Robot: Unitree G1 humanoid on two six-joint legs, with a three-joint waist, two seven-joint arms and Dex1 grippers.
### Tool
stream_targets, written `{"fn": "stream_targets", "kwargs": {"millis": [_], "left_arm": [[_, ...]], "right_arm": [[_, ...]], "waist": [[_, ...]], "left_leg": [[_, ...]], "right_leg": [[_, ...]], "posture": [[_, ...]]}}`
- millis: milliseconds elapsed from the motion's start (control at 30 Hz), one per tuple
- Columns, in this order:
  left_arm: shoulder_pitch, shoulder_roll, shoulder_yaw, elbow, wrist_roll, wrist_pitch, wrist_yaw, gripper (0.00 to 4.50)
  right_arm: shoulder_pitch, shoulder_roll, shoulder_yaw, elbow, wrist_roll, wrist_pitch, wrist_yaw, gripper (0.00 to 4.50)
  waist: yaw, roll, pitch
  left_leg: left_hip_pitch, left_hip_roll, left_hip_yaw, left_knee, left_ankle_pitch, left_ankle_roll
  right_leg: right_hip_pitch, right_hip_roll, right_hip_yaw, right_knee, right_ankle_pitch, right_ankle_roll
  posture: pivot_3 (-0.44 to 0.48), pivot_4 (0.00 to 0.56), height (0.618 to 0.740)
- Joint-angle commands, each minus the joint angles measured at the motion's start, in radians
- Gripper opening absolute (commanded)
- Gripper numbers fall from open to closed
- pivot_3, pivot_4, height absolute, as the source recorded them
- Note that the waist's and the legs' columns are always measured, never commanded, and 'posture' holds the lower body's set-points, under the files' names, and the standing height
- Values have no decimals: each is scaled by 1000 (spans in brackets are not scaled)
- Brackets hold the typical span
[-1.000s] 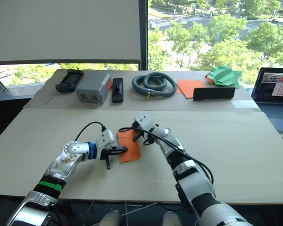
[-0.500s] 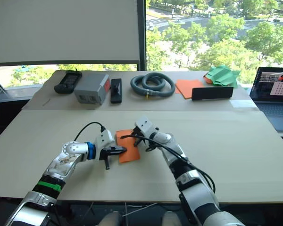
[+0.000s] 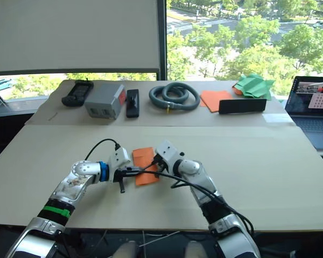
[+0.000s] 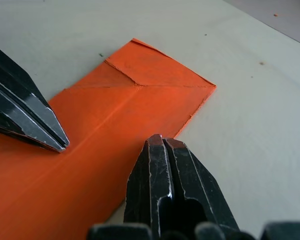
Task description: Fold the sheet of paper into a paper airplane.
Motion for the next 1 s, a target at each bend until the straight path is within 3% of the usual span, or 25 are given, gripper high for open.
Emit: {"fn": "stream_targets", "kwargs": {"millis": [33, 367, 1000], "left_arm": [[14, 7, -34, 48, 38, 25, -2, 0], [9, 8, -34, 60, 38, 17, -7, 0], [12, 9, -43, 60, 37, 15, -14, 0]], "right_arm": [[-11, -12, 1, -76, 7, 30, 6, 19], [59, -49, 49, -76, -14, 131, -3, 19], [294, -153, 101, -409, 55, 321, 39, 19]], "waist": [[1, 0, 0], [16, -1, 0], [19, -3, -2]], "left_leg": [[0, 0, 0, 0, 0, 0], [0, 0, 0, 0, -1, -1], [1, 0, 0, 0, -3, -5]], "right_leg": [[0, 0, 0, 0, 0, 0], [0, 0, 0, -1, 0, 0], [1, 0, 0, -3, 0, 0]], "posture": [[0, 150, 711], [0, 150, 711], [0, 150, 711]]}}
